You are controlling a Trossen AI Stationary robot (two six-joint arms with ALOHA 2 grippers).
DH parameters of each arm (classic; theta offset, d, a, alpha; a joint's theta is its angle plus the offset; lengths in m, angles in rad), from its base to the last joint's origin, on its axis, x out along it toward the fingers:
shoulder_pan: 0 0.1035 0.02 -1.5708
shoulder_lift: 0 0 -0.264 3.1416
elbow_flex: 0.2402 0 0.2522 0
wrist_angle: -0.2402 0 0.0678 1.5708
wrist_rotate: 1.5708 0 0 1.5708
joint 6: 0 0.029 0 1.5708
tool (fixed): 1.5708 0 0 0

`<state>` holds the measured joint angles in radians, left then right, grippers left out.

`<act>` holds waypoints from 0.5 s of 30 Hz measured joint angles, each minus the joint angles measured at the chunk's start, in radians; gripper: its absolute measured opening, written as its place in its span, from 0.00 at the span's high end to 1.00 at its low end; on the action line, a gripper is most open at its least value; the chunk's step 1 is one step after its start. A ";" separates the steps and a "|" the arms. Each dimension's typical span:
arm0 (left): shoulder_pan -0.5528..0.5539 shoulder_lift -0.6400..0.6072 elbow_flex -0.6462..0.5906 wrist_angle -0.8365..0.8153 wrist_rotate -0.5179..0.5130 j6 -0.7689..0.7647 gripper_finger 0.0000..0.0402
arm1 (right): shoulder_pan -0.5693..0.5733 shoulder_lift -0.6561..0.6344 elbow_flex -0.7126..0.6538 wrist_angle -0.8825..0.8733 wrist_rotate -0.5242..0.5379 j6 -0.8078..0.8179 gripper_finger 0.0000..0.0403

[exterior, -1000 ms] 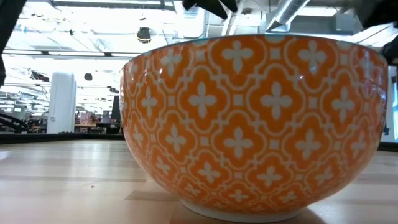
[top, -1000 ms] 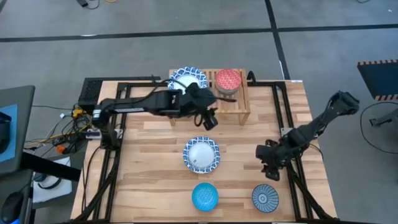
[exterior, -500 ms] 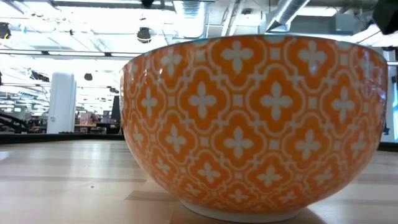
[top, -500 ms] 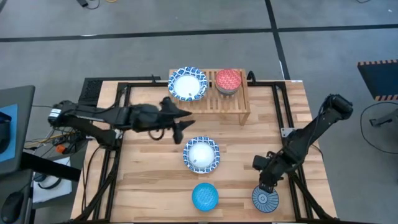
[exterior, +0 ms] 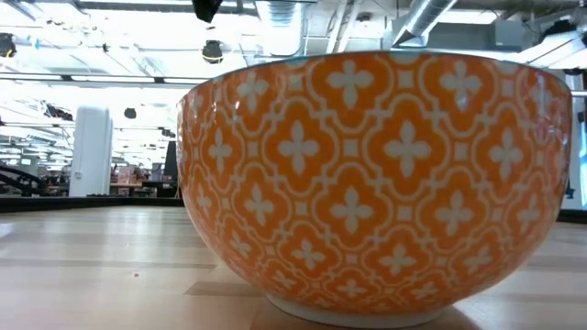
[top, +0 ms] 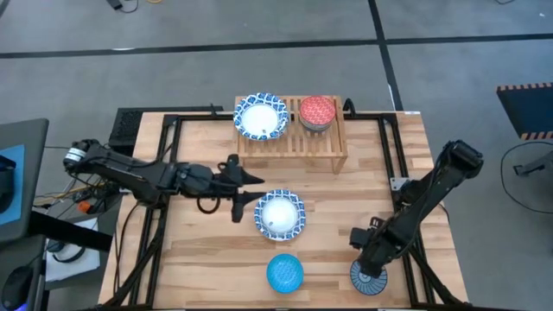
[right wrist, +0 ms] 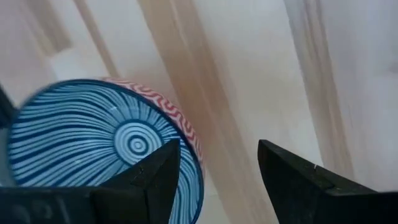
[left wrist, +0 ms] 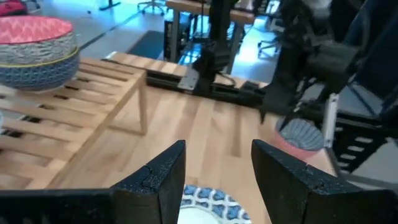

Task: Place and stack bowls onto a shelf
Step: Stack the blue patterned bowl on top of the red patterned bowl on the shelf

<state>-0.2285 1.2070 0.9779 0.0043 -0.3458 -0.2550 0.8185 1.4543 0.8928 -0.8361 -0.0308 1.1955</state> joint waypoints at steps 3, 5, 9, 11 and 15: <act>-0.014 -0.003 0.001 -0.006 -0.001 -0.009 0.59 | 0.000 0.052 0.000 0.008 -0.013 -0.027 0.41; -0.021 -0.003 0.001 -0.023 -0.008 -0.018 0.59 | 0.000 0.082 0.000 0.023 -0.019 -0.039 0.41; -0.028 -0.004 0.001 -0.055 -0.009 -0.056 0.59 | -0.001 0.114 0.000 0.068 -0.023 -0.006 0.51; -0.028 -0.004 0.001 -0.084 -0.005 -0.086 0.59 | -0.001 0.119 0.000 0.083 -0.027 0.021 0.63; -0.031 -0.004 0.001 -0.118 -0.002 -0.131 0.59 | -0.001 0.106 0.002 0.086 -0.060 0.053 0.91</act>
<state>-0.2596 1.2034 0.9791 -0.1136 -0.3473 -0.3856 0.8177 1.5606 0.8947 -0.7506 -0.0910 1.2489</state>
